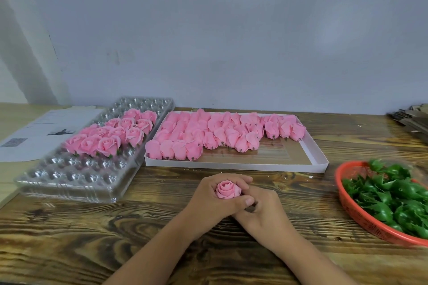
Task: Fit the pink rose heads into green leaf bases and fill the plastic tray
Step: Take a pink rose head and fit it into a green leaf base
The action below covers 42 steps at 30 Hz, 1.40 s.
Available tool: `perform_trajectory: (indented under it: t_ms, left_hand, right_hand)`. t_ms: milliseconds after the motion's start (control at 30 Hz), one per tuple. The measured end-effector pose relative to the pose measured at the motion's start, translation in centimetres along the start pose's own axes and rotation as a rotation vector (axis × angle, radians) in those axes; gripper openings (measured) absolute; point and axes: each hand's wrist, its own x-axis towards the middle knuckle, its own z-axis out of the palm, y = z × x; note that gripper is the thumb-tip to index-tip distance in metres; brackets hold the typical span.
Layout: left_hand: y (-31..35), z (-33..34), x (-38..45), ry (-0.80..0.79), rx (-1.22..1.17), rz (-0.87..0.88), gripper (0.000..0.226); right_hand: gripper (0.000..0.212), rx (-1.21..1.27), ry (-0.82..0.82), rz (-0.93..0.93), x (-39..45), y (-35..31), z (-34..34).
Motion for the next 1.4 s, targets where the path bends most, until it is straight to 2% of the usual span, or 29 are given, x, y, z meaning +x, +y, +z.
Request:
perform_trajectory:
  t_ms: [100,233,333,467,600,667,833,1067,1400]
  left_hand:
    - [-0.2,-0.1,0.0,0.003,0.015,-0.003,0.018]
    - [-0.3,-0.2,0.0,0.019,0.08,0.001,0.026]
    - [-0.2,-0.2,0.1,0.001,0.092,-0.033,0.03]
    - [-0.3,-0.1,0.1,-0.046,0.056,-0.108,0.046]
    - [-0.2,-0.3,0.2,-0.123,0.058,-0.114,0.037]
    - [-0.4,-0.4,0.2,-0.138,0.045,-0.116,0.039]
    - [-1.1,-0.6,0.3,0.003,0.06,-0.08,0.05]
    - [-1.6,-0.8,0.5,0.113,0.155,-0.051,0.046]
    - [-2.1,-1.2,0.6,0.145,0.19,-0.037,0.039]
  right_hand:
    - [0.029,-0.001,0.016,-0.001,-0.1,0.1,0.1]
    - [0.009,0.033,0.054,-0.001,0.0,0.1,0.3]
    - [0.009,0.026,0.065,-0.024,0.0,0.1,0.3]
    - [0.029,-0.001,0.122,-0.057,0.1,-0.3,0.1]
    - [0.014,0.024,0.155,-0.009,0.2,-0.6,0.1]
    - [0.016,0.035,0.189,0.007,0.2,-0.5,0.1]
    - [0.039,-0.026,0.211,0.049,0.2,-0.1,-0.1]
    - [0.024,-0.058,0.228,0.109,0.5,0.1,0.1]
    - [0.037,-0.016,0.103,0.146,0.5,-0.4,0.2]
